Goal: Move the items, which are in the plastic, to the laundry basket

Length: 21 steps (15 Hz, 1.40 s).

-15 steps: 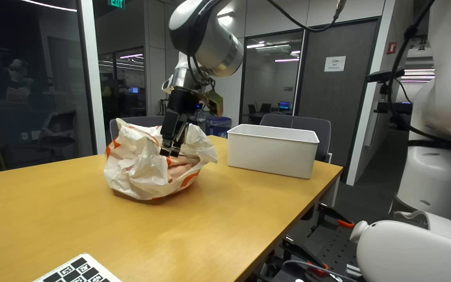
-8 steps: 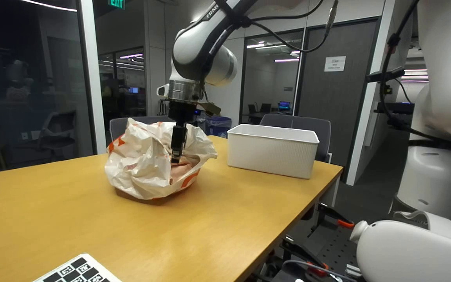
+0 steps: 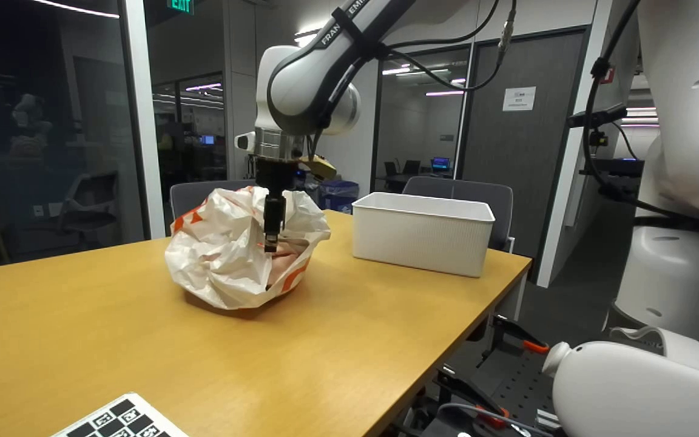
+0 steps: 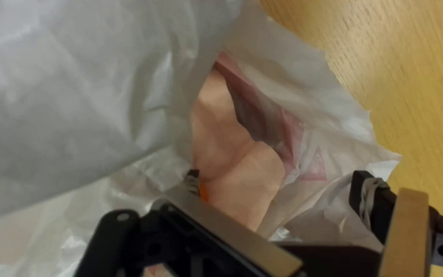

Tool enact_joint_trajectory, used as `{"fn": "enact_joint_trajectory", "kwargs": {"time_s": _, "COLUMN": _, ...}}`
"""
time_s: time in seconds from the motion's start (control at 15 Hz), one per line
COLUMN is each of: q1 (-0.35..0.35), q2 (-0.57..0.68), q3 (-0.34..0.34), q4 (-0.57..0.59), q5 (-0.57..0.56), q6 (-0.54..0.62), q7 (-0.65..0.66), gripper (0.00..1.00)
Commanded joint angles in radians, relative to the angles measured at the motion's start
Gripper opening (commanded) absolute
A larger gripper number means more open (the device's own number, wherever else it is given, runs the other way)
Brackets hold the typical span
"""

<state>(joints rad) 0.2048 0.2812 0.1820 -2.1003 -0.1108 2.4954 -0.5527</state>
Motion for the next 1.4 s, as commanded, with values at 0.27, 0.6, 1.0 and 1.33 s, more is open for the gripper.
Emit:
{"fn": "enact_joint_trajectory", "kwargs": {"time_s": 0.27, "q1": -0.049, "q2": 0.005, "q3": 0.024, "q4": -0.002, "q5": 0.022, "q6": 0.01, "q7": 0.002, "gripper": 1.0}}
{"fn": "enact_joint_trajectory", "kwargs": {"time_s": 0.6, "q1": -0.054, "q2": 0.083, "q3": -0.02, "q4": 0.028, "q5": -0.114, "q6": 0.164, "q7": 0.02, "gripper": 1.0}}
{"fn": "enact_joint_trajectory", "kwargs": {"time_s": 1.0, "q1": -0.035, "q2": 0.21, "q3": -0.049, "q4": 0.097, "q5": -0.291, "q6": 0.329, "q7": 0.044, "gripper": 1.0}}
{"fn": "enact_joint_trajectory", "kwargs": {"time_s": 1.33, "q1": -0.007, "q2": 0.287, "q3": -0.073, "q4": 0.175, "q5": -0.331, "q6": 0.371, "q7": 0.057, "gripper": 1.0}}
